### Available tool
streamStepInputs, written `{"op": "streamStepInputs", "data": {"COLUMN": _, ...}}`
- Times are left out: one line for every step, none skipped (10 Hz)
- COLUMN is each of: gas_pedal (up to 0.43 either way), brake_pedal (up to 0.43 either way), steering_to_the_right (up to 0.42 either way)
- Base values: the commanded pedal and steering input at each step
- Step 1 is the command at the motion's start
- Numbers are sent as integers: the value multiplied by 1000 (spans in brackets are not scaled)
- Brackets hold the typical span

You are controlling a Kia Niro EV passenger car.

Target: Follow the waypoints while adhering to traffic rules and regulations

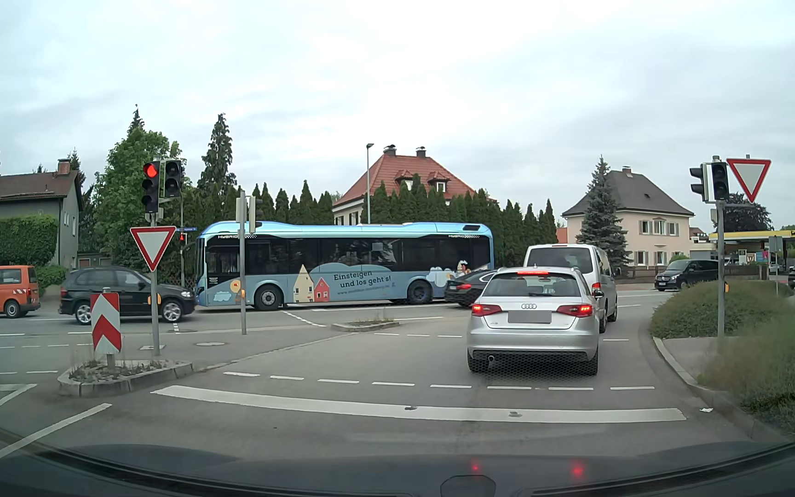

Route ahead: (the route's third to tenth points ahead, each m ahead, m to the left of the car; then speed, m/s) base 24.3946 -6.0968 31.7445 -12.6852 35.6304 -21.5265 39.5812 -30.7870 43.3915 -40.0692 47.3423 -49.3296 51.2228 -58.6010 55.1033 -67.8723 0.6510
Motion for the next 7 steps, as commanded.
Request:
{"op": "streamStepInputs", "data": {"gas_pedal": 0, "brake_pedal": 98, "steering_to_the_right": 62}}
{"op": "streamStepInputs", "data": {"gas_pedal": 0, "brake_pedal": 104, "steering_to_the_right": 62}}
{"op": "streamStepInputs", "data": {"gas_pedal": 0, "brake_pedal": 110, "steering_to_the_right": 62}}
{"op": "streamStepInputs", "data": {"gas_pedal": 0, "brake_pedal": 116, "steering_to_the_right": 61}}
{"op": "streamStepInputs", "data": {"gas_pedal": 0, "brake_pedal": 128, "steering_to_the_right": 62}}
{"op": "streamStepInputs", "data": {"gas_pedal": 0, "brake_pedal": 134, "steering_to_the_right": 62}}
{"op": "streamStepInputs", "data": {"gas_pedal": 0, "brake_pedal": 140, "steering_to_the_right": 61}}
